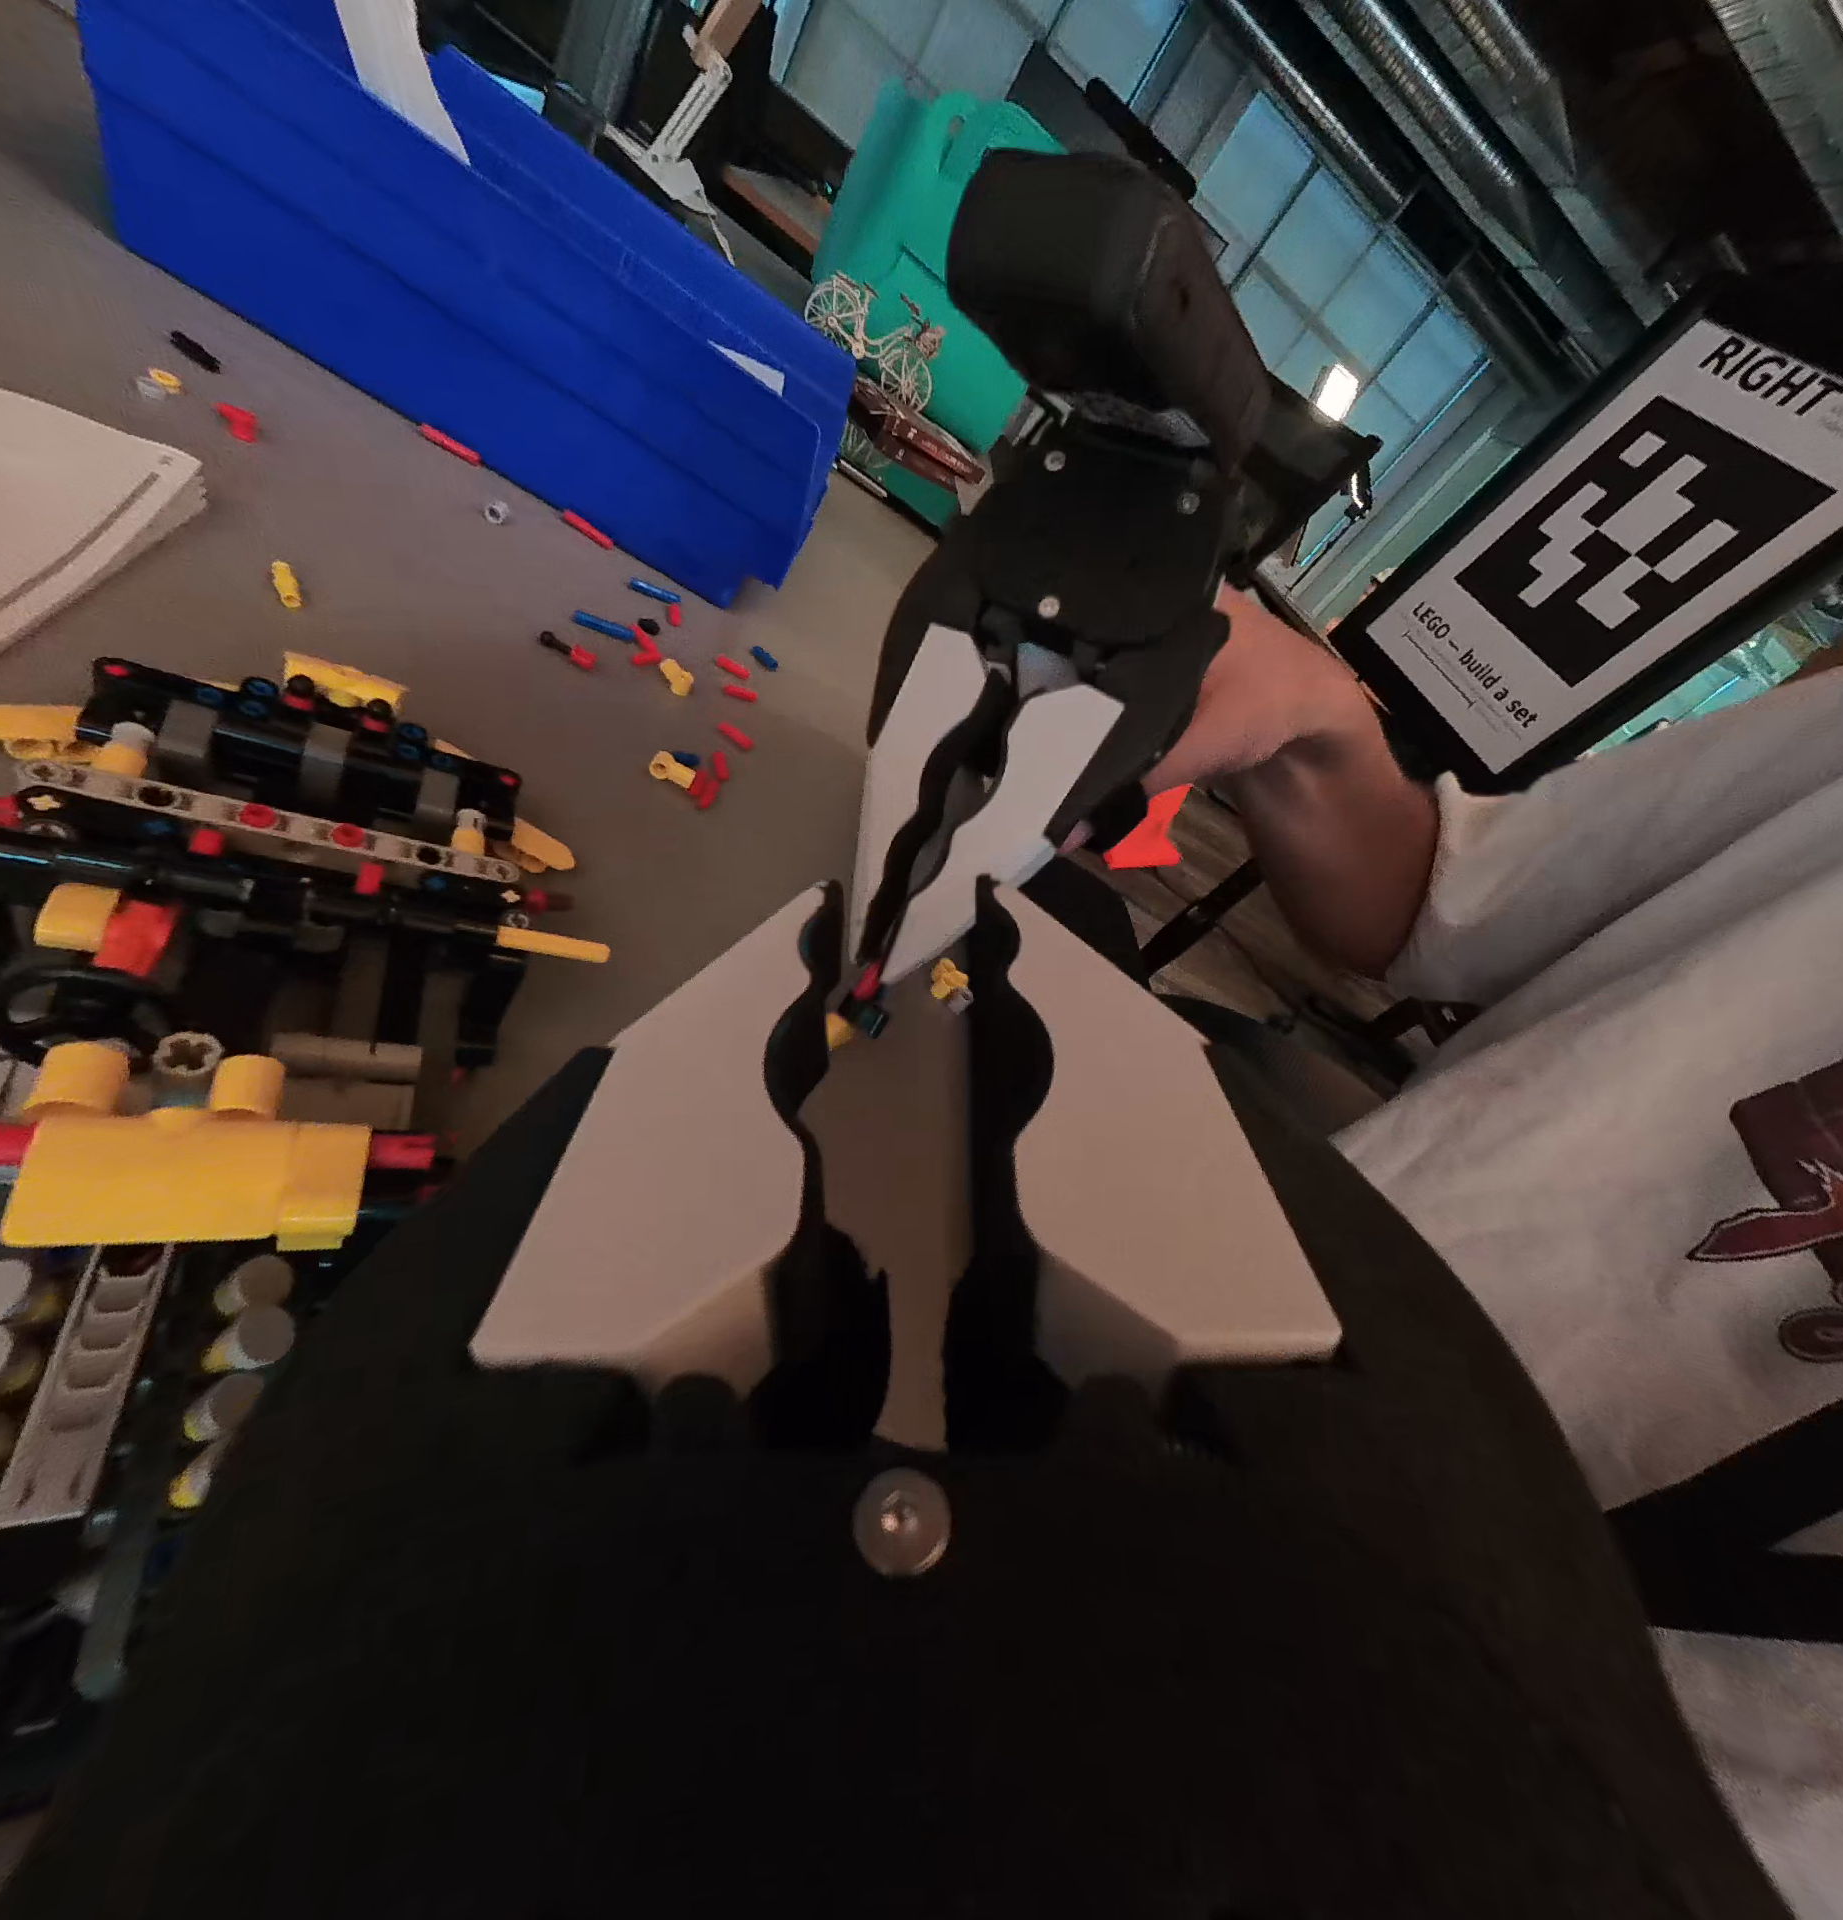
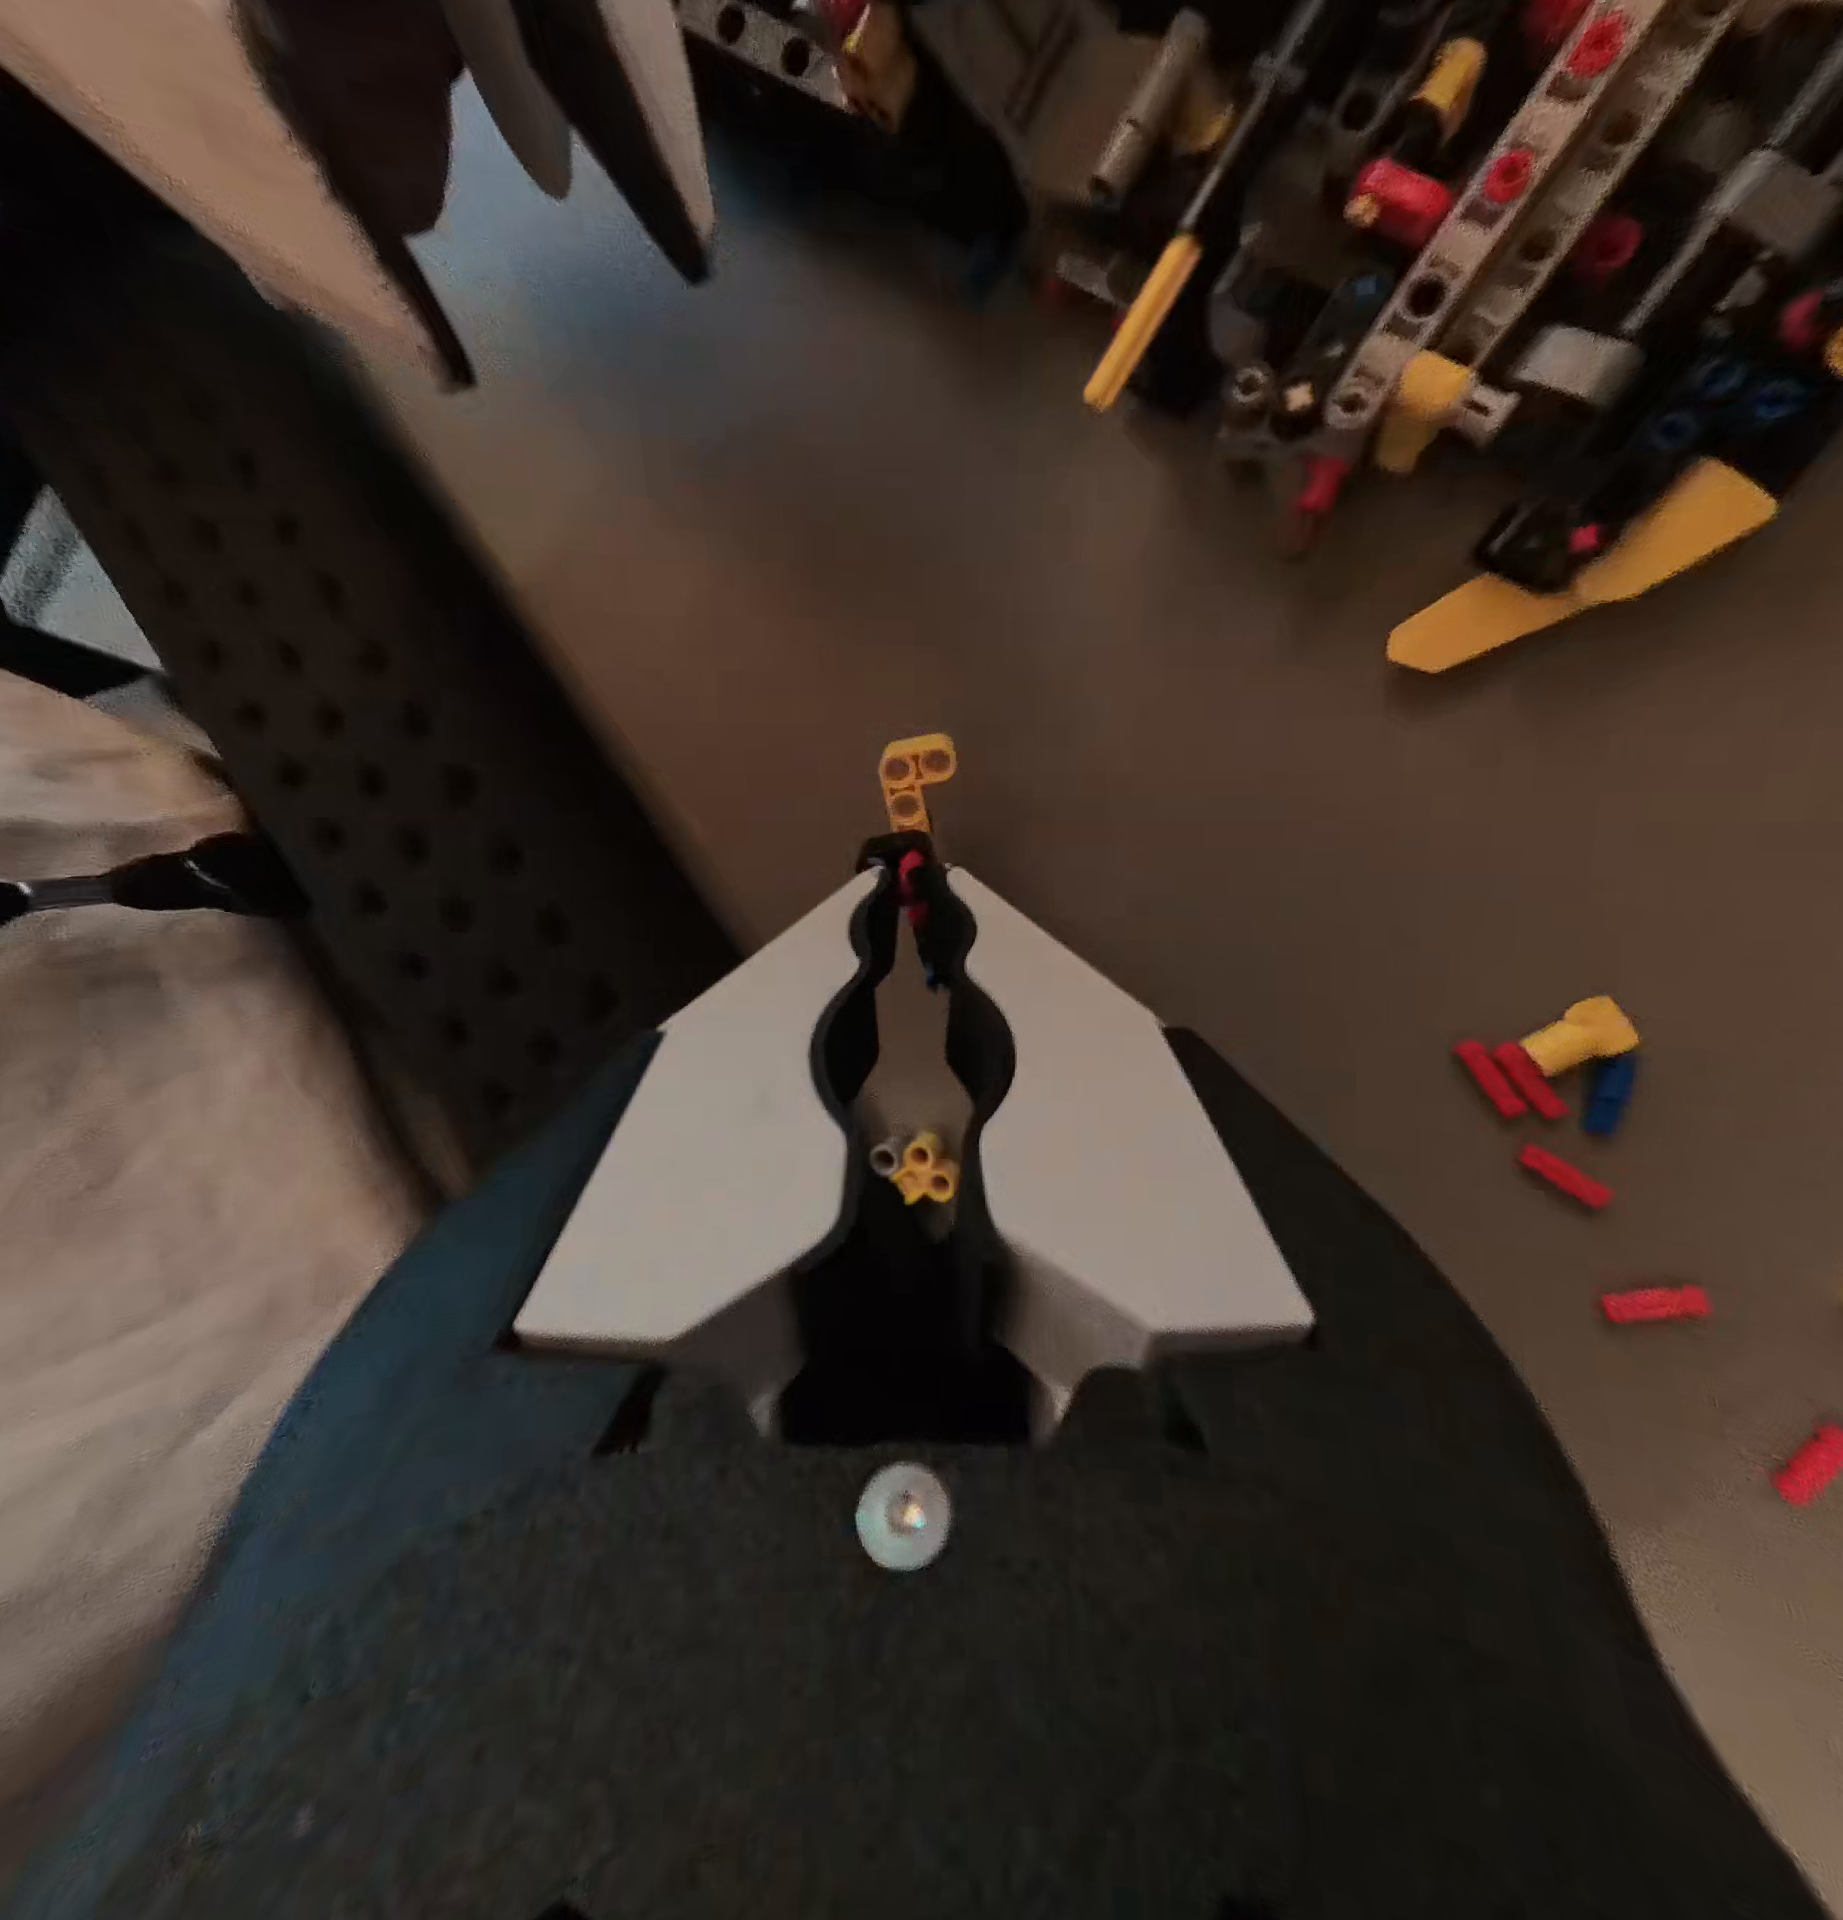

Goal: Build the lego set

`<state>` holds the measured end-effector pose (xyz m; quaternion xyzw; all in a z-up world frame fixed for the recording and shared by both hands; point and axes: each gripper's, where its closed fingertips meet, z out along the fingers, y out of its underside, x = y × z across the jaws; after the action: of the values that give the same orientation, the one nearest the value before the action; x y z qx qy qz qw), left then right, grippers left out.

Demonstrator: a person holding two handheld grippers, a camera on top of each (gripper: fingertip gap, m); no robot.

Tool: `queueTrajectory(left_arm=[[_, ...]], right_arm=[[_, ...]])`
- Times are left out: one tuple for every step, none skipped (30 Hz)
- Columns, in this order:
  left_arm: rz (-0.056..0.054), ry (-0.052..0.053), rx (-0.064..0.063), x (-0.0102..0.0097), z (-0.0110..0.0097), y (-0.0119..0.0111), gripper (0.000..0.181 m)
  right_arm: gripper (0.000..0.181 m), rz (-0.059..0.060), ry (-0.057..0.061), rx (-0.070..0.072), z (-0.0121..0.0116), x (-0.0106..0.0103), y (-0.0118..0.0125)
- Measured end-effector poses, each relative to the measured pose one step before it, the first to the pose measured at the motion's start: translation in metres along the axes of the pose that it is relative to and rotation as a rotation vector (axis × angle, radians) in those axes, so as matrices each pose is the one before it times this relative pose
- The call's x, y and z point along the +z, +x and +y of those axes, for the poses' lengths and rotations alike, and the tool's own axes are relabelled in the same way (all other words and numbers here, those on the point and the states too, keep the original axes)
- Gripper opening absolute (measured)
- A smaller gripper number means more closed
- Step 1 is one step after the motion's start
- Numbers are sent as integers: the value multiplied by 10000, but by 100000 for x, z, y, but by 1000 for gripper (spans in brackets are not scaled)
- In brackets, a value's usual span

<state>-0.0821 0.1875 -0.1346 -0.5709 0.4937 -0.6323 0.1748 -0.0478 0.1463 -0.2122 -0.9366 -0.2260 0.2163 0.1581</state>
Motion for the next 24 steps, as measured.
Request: queueTrajectory(left_arm=[[-3, -89, 0, 41, 153, -26, 25], [-72, -65, 44, 37, 121, -118, 25], [-84, -34, 72, 30, 72, -97, 25], [-39, -39, 66, 23, 62, -19, 25], [-12, -39, 44, 32, 57, 32, 25], [-7, -22, 29, 19, 40, 33, 25], [0, -18, 22, 24, 31, 25, 25], [-2, -18, 20, 16, 33, 26, 25], [-5, -5, 19, -7, 2, 9, 25], [-1, 2, 5, 1, -2, -5, 25], [-10, 1, -10, -3, -6, -15, 25], [-17, 13, -16, -21, -23, -32, 25], [9, 23, -10, -7, -51, 40, 25], [37, 17, 2, -4, -54, 112, 25], [28, 0, 16, 4, -30, 116, 25], [1, -14, 38, 35, 11, 92, 25], [-8, -19, 59, 32, 17, 102, 25], [8, -22, 66, 62, 34, 133, 25], [9, -39, 67, 76, 70, 125, 25], [-8, -65, 72, 79, 114, 82, 25], [-35, -74, 76, 82, 143, 15, 25], [-36, -53, 67, 64, 100, 8, 25], [-10, -24, 39, 33, 47, 24, 25], [9, -10, 11, 26, 12, 37, 25]], right_arm=[[5, -75, -175, -85, -85, 324, -180], [5, -41, -107, 0, -92, 232, -37], [5, 58, -82, 42, -22, 213, 189], [7, 31, -102, 54, 114, 215, 185], [7, -169, 87, 70, -115, 81, -115], [8, -58, 122, 92, -84, 23, 29], [8, -49, 95, 44, 7, -36, 0], [12, -109, 136, -41, -11, -162, -148], [22, -67, 183, -72, -39, -343, -149], [26, -72, 201, -166, 48, -517, -243], [26, 42, 212, -247, 200, -652, -163], [26, 312, 118, -226, 486, -709, 260], [26, 359, -121, -287, 942, -602, 382], [26, 147, -345, -381, 1330, -383, 39], [23, 127, -415, -335, 1513, -115, -9], [23, 178, -448, -303, 1534, 114, 158], [22, 57, -291, -241, 1130, 224, 31], [19, -153, 33, -120, 560, 237, -227], [17, -259, 60, 45, 296, 223, -298], [15, -215, 15, 91, 171, 177, -167], [14, -136, 100, 105, -29, 88, -60], [13, -125, 38, 32, -56, 56, -67], [14, -39, 59, -44, -152, 47, 18], [15, -72, 64, -98, -163, 117, -87]])
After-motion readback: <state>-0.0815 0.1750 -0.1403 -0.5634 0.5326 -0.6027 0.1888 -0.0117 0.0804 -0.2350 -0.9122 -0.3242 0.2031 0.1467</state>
